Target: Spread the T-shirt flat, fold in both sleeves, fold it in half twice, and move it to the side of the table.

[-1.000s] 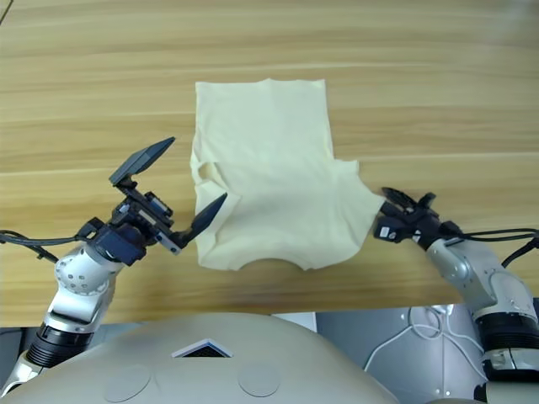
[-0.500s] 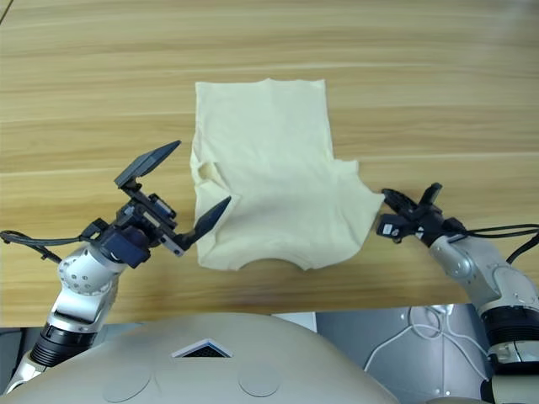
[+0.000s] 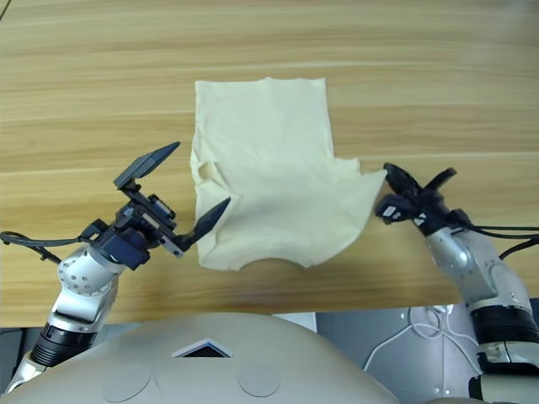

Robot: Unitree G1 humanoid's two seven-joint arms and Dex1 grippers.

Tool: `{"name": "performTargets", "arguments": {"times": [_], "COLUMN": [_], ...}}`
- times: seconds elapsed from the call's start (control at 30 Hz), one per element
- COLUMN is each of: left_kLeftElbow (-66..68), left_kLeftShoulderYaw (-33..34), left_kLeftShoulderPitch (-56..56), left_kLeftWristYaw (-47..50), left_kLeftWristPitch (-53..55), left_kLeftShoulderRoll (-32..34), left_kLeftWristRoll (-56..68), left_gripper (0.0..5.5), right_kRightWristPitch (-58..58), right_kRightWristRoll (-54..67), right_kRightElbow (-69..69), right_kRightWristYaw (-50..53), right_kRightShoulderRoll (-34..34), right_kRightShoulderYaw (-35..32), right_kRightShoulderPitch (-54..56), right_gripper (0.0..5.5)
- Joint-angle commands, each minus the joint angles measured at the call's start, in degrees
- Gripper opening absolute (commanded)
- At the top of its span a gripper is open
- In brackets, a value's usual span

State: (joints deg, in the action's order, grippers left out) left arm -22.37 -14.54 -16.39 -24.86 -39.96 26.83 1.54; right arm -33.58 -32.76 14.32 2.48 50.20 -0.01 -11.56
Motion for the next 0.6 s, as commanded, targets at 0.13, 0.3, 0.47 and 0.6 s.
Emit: {"name": "performTargets", "arguments": {"times": [0.13, 0.3, 0.47, 0.6], "left_kLeftElbow": [0.9, 1.4, 1.7, 2.1], "left_kLeftShoulderYaw": [0.6, 0.2, 0.1, 0.0], "left_kLeftShoulderPitch": [0.1, 0.3, 0.2, 0.3], "left_kLeftWristYaw": [-0.3, -0.6, -0.7, -0.8], "left_kLeftWristPitch": [0.0, -0.1, -0.4, -0.5], "left_kLeftShoulderRoll": [-0.1, -0.3, -0.3, -0.5], "left_kLeftWristRoll": [-0.9, -1.7, -2.3, -2.7], "left_gripper": [4.49, 4.49, 4.49, 4.49], "right_kRightWristPitch": [0.7, -0.7, -0.9, -1.3], "right_kRightWristRoll": [0.7, 1.7, 0.3, 0.7], "right_kRightElbow": [-3.4, -8.5, -8.1, -10.5], "right_kRightWristYaw": [-1.1, -4.3, -5.4, -7.6], "right_kRightShoulderRoll": [-1.4, -3.0, -4.0, -5.5], "right_kRightShoulderYaw": [0.0, 2.1, 3.6, 5.6], "right_kRightShoulderPitch": [0.2, -1.3, -0.9, -0.4], "right_gripper": [0.03, 0.03, 0.03, 0.03]}}
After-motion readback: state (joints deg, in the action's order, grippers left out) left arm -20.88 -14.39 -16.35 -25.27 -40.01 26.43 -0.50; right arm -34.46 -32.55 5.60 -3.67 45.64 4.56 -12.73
